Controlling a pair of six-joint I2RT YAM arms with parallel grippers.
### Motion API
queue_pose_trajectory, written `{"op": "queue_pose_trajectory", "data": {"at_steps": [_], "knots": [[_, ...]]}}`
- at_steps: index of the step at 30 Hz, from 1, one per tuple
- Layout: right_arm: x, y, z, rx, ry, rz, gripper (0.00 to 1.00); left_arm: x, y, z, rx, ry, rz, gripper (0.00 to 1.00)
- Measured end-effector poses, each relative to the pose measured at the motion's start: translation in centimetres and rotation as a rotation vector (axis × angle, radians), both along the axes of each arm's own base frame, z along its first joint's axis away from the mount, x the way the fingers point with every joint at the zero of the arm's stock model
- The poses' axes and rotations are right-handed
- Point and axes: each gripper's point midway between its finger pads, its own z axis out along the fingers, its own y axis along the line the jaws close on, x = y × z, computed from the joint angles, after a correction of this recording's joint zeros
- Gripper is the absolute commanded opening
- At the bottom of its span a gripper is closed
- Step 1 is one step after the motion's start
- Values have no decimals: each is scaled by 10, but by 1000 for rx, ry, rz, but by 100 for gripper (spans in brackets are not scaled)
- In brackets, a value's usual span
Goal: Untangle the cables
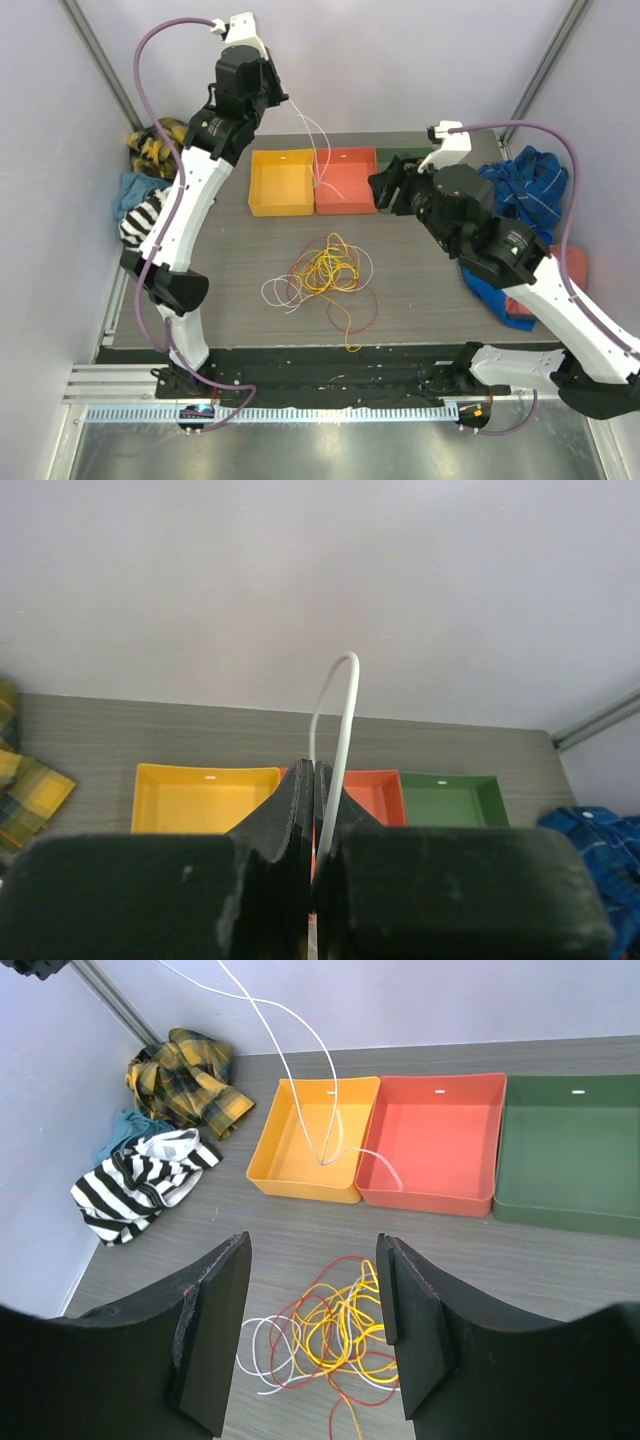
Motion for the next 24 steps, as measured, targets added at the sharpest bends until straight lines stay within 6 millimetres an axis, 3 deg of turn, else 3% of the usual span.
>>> {"op": "queue_pose_trajectory", "data": {"at_steps": [9, 17, 24], "knots": [[-14, -20, -5, -19, 9, -14, 60, 30, 33, -20, 13, 30, 80, 0], [-11, -19, -15, -58, 24, -19, 60, 42, 29, -17, 0, 7, 70, 0], [-5, -13, -25, -95, 41, -16, 60, 55, 32, -30, -5, 20, 68, 0]]}}
